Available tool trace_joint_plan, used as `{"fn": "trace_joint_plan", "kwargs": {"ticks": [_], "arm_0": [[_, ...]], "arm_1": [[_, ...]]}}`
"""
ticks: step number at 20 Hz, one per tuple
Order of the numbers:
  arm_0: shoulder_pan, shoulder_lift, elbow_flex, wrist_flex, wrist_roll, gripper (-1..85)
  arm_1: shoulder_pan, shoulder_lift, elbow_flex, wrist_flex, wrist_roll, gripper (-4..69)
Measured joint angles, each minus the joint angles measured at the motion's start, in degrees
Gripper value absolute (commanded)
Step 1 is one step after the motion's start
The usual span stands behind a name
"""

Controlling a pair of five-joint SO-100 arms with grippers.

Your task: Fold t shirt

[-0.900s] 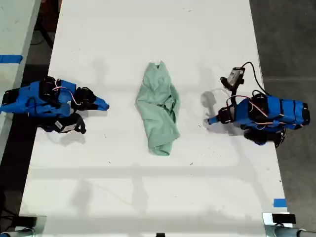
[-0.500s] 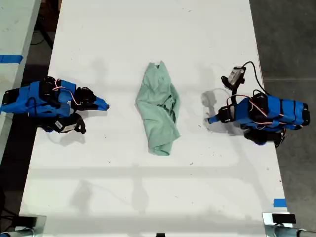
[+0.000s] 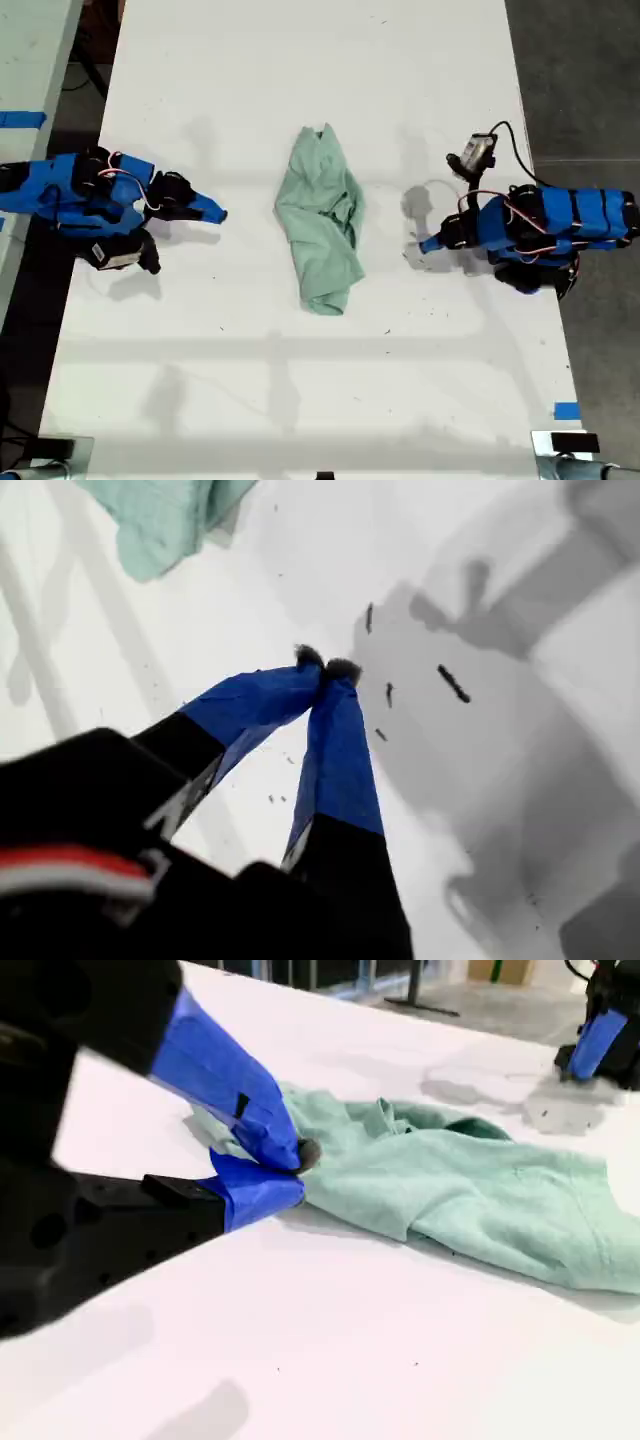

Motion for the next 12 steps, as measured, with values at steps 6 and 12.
{"fn": "trace_joint_plan", "kwargs": {"ticks": [6,12], "arm_0": [[0.4,-68.6,-62.6,14.6,7.6,24.4],[-0.6,-84.9,-72.0,11.8,11.6,25.7]], "arm_1": [[-5.6,-53.4,-43.2,-1.5,-1.3,23.8],[-7.2,-85.8,-75.5,6.2,-3.4,25.2]]}}
